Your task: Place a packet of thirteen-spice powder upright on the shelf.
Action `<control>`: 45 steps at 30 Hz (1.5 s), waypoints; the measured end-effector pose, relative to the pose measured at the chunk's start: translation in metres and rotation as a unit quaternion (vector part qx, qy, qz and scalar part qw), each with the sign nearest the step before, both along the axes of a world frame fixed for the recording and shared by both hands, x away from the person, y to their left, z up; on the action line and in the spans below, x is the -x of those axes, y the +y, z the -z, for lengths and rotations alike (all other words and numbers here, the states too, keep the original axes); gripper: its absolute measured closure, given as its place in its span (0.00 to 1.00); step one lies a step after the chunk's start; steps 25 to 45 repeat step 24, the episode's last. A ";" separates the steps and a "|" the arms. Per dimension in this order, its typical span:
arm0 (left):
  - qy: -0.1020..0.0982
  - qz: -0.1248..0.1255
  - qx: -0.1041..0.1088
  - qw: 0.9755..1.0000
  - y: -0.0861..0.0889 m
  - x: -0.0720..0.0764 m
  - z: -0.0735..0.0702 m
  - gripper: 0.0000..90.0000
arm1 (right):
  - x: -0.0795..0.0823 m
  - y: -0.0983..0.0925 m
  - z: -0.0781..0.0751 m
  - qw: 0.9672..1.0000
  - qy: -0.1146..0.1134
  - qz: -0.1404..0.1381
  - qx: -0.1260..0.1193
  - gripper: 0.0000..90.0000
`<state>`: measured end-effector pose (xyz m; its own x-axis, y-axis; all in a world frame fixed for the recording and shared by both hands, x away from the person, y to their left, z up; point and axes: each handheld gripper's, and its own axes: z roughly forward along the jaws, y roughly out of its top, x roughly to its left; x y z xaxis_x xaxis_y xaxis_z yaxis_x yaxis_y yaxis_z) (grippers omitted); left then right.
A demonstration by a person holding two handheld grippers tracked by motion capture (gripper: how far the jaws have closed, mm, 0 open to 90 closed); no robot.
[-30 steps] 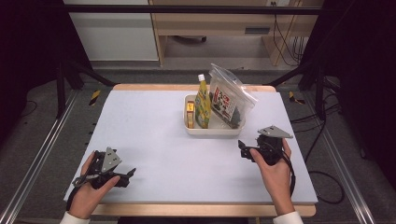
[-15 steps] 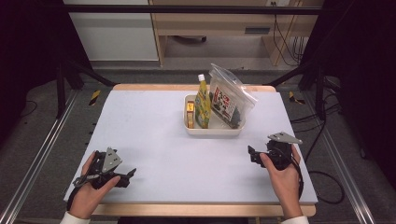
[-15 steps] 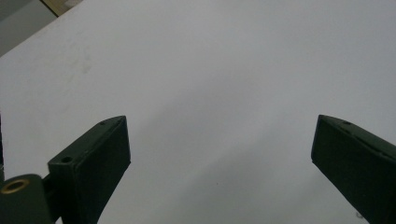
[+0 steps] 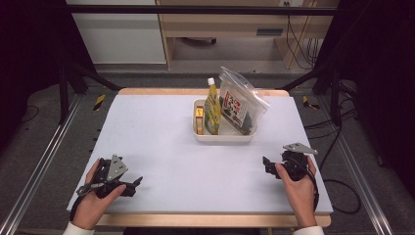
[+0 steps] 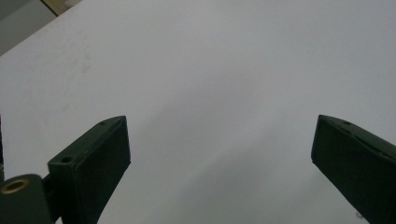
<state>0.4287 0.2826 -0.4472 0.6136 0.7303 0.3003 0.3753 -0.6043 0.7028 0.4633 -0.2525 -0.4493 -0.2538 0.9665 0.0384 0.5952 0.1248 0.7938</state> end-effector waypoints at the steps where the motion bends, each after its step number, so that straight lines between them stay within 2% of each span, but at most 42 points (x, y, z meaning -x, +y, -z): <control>1: 0.000 0.000 0.000 1.000 0.000 0.000 0.000 0.05 | 0.000 0.000 0.001 1.000 0.002 0.003 0.000 0.07; 5: 0.003 0.000 -0.005 1.000 0.001 -0.001 0.000 0.05 | 0.000 -0.002 0.006 1.000 0.004 0.005 0.010 0.08; 10: 0.006 -0.008 -0.002 1.000 0.003 -0.001 0.000 0.05 | 0.000 -0.003 0.010 1.000 0.007 0.007 0.013 0.08; 14: 0.016 -0.025 0.003 1.000 0.007 -0.004 0.002 0.05 | 0.003 -0.003 0.015 1.000 0.010 0.009 0.018 0.10; 18: 0.027 -0.048 0.013 0.998 0.013 -0.007 0.004 0.05 | 0.007 -0.002 0.018 1.000 0.008 0.010 0.023 0.11; 24: 0.026 -0.078 0.042 0.996 0.022 -0.009 0.003 0.05 | 0.010 -0.001 0.023 1.000 -0.006 0.003 0.025 0.11; 45: 0.026 -0.078 0.042 0.996 0.022 -0.009 0.003 0.05 | 0.010 -0.001 0.023 1.000 -0.006 0.003 0.025 0.11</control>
